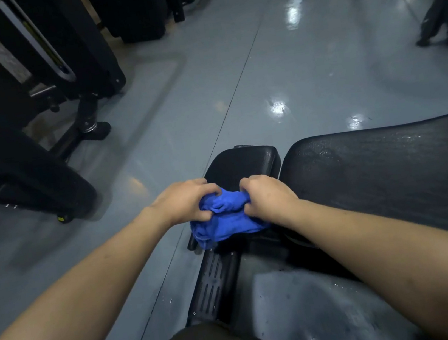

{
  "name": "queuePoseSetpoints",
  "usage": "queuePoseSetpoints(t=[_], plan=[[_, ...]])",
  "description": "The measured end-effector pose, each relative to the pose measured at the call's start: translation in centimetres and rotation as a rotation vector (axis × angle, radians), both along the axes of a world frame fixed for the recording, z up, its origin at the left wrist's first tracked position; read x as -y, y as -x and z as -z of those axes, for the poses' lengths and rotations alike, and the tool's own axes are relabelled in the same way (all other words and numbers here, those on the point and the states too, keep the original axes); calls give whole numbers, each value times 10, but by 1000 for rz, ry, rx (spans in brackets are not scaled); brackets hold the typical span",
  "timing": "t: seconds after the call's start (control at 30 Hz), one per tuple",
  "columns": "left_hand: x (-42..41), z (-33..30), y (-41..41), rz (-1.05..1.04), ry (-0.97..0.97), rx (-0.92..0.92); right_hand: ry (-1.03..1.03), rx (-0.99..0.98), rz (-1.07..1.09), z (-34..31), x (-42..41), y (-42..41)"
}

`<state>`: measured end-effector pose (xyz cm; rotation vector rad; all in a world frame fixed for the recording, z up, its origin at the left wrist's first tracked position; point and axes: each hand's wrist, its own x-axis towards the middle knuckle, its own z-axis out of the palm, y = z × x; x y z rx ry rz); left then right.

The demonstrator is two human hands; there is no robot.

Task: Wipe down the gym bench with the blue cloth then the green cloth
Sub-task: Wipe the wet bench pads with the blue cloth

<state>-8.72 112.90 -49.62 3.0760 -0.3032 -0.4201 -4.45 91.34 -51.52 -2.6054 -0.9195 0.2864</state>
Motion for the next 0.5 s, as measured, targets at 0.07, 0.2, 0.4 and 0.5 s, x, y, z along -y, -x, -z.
queuePoseSetpoints(t=[0.07,0.2,0.4,0.5], plan=[[3,-7,8,4,24,25,-71,-52,23,-6,9,1],[13,-32,20,5,59,96,-202,-55,21,-31,30,11],[63,-106,22,94,144,266,-291,65,62,-103,94,20],[106,-148,22,166,177,344,-303,135,98,-143,141,30]])
